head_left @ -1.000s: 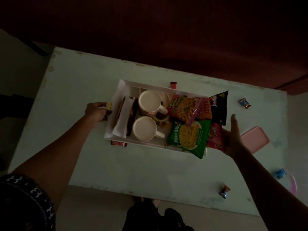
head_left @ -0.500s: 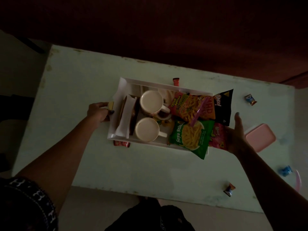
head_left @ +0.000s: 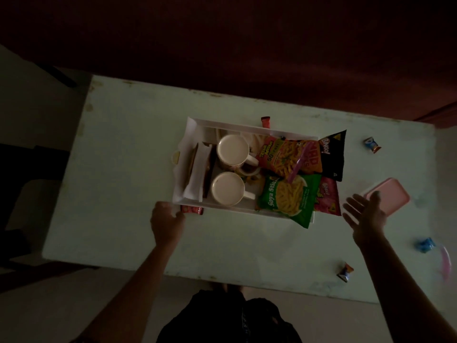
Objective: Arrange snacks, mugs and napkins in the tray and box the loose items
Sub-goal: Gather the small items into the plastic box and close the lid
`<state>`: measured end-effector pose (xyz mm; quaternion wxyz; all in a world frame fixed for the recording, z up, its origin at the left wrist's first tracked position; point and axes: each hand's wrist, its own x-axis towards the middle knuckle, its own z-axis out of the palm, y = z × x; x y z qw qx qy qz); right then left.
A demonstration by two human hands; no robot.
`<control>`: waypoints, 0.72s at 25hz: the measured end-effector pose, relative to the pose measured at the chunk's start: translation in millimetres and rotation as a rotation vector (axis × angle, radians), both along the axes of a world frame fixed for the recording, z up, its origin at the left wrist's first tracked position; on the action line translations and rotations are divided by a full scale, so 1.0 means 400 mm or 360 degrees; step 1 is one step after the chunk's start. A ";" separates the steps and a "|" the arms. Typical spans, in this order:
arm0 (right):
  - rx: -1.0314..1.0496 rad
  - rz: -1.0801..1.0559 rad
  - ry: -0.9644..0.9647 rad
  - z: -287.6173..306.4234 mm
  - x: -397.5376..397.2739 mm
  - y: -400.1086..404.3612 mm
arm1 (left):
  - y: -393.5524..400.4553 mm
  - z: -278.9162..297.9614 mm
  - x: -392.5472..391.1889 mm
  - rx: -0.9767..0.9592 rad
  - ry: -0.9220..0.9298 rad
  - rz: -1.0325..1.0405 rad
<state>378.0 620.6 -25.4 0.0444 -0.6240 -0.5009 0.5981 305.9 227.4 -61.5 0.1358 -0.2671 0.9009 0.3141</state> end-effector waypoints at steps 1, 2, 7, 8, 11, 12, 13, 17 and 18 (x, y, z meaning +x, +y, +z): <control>0.0063 -0.0031 -0.0003 -0.001 0.025 -0.015 | 0.015 0.000 0.030 0.0021 -0.0002 -0.0073; 0.0133 -0.0041 -0.0020 -0.003 0.050 -0.032 | 0.025 -0.001 0.051 0.0026 -0.0010 -0.0117; 0.0589 0.0196 -0.0413 -0.017 0.155 -0.055 | 0.084 0.013 0.090 0.0101 -0.0083 0.0051; 0.0694 0.0282 -0.0552 -0.017 0.167 -0.051 | 0.103 0.017 0.106 0.0133 -0.0108 0.0083; 0.0829 0.0330 -0.0683 -0.014 0.182 -0.029 | 0.172 0.021 0.179 0.0258 -0.0239 0.0089; 0.0820 0.0318 -0.0681 -0.014 0.178 -0.017 | 0.198 0.021 0.207 0.0302 -0.0292 0.0030; 0.0794 0.0303 -0.0664 -0.016 0.171 0.000 | 0.227 0.022 0.237 0.0341 -0.0339 -0.0047; 0.0734 0.0374 -0.0557 -0.027 0.113 0.066 | 0.354 0.025 0.347 0.0506 -0.0481 -0.0308; 0.0730 0.0441 -0.0537 -0.030 0.096 0.079 | 0.388 0.028 0.376 0.0546 -0.0504 -0.0372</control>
